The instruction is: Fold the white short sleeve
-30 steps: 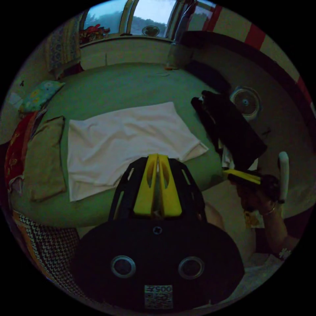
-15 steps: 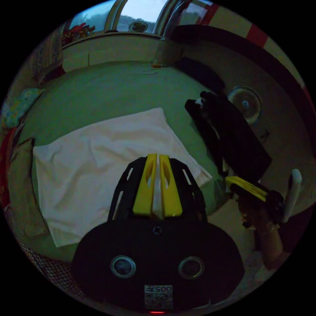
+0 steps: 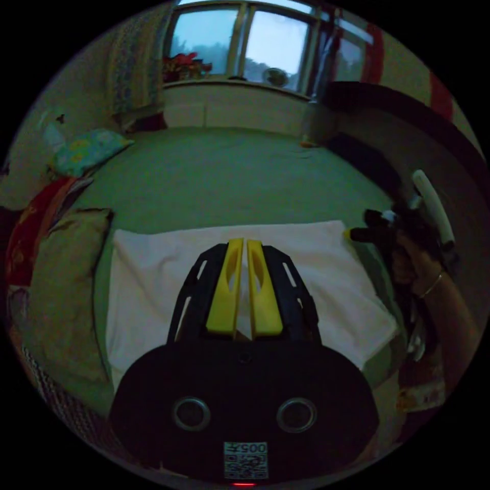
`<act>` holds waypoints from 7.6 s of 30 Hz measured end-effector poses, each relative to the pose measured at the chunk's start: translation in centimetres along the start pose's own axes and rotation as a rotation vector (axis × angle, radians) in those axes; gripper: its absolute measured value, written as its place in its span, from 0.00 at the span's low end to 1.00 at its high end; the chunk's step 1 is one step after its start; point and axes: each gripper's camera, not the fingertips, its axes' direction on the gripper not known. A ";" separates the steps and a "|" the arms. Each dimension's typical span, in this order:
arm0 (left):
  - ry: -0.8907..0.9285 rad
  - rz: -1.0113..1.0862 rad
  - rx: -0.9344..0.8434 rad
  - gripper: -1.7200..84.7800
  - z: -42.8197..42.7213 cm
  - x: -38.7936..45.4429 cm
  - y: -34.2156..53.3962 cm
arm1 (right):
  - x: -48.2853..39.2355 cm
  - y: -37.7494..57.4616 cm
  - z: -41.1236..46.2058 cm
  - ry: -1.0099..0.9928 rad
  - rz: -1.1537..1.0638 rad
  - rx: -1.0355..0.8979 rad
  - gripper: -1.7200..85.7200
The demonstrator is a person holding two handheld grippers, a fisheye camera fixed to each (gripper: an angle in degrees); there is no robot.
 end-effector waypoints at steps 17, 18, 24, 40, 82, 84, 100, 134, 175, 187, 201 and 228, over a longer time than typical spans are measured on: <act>0.107 -0.050 -0.111 0.01 8.9 -2.5 -5.2 | -3.4 0.3 -5.2 0.066 -0.125 0.089 0.08; 0.124 -0.057 -0.113 0.01 9.4 -2.7 -5.5 | -3.7 1.3 -5.6 0.049 -0.147 0.088 0.08; 0.113 -0.018 -0.129 0.01 11.5 -2.4 -6.8 | -4.4 9.5 -6.8 -0.010 -0.078 0.107 0.11; 0.124 0.017 -0.141 0.01 14.9 -3.8 -9.4 | -8.4 14.0 -5.7 0.078 -0.113 0.129 0.01; 0.153 -0.011 -0.165 0.01 7.3 -14.1 -8.5 | -13.9 18.8 -1.4 0.112 0.144 0.015 0.06; 0.154 -0.024 -0.163 0.01 6.4 -14.9 -8.2 | -15.2 18.9 -2.1 0.170 0.155 0.050 0.06; -0.394 -0.091 -0.242 0.02 -7.8 -27.2 -3.3 | -39.4 14.1 2.9 -0.225 -0.473 0.194 0.11; -0.083 -0.103 -0.244 0.15 -18.7 -39.4 9.3 | -51.4 1.5 12.3 -0.348 -0.553 0.260 0.08; -0.242 -0.053 -0.398 0.10 -18.4 -40.4 9.1 | -63.1 -12.4 26.0 -0.315 -0.642 -0.066 0.01; -0.358 -0.004 -0.165 0.09 -19.5 -39.7 1.3 | -62.8 -15.0 25.9 -0.341 -0.627 0.046 0.01; -0.338 0.018 -0.255 0.02 -8.1 -38.5 -5.6 | -65.3 -17.0 29.2 -0.334 -0.694 -0.088 0.01; -0.292 0.081 -0.205 0.02 -12.6 -29.3 3.7 | -63.7 -18.8 29.6 -0.303 -0.668 -0.112 0.00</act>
